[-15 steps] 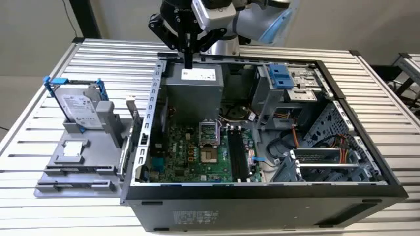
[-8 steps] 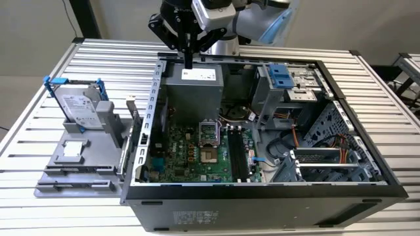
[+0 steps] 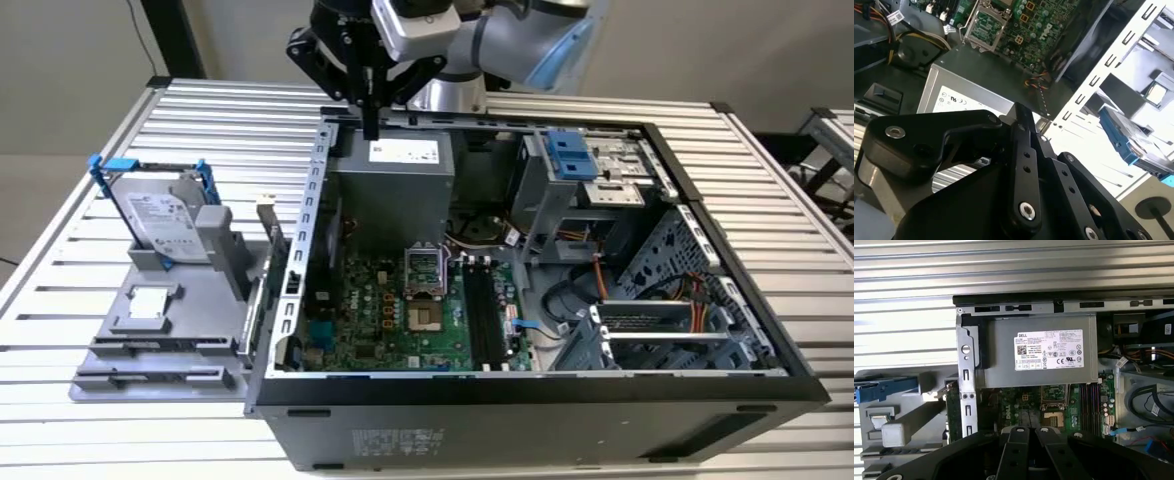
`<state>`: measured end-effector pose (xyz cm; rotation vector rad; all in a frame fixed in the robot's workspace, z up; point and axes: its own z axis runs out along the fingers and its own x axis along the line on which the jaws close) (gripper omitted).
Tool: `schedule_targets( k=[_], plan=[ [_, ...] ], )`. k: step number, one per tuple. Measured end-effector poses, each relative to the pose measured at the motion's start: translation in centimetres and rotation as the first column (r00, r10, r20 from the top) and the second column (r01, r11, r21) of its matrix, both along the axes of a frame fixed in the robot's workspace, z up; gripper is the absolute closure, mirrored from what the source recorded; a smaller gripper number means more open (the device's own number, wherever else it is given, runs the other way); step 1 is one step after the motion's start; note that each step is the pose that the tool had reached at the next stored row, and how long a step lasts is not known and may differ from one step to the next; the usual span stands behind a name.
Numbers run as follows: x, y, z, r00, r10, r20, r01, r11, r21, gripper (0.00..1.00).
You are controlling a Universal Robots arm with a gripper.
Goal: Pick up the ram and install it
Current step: 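Reach for the ram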
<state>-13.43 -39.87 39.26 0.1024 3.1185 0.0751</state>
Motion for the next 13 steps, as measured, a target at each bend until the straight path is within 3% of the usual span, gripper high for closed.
schedule_targets(
  k=[13],
  plan=[
    [-3.71, 0.0, 0.0, 1.0, 0.006, 0.0, -0.006, 1.0, 0.0, 1.0]
  ],
)
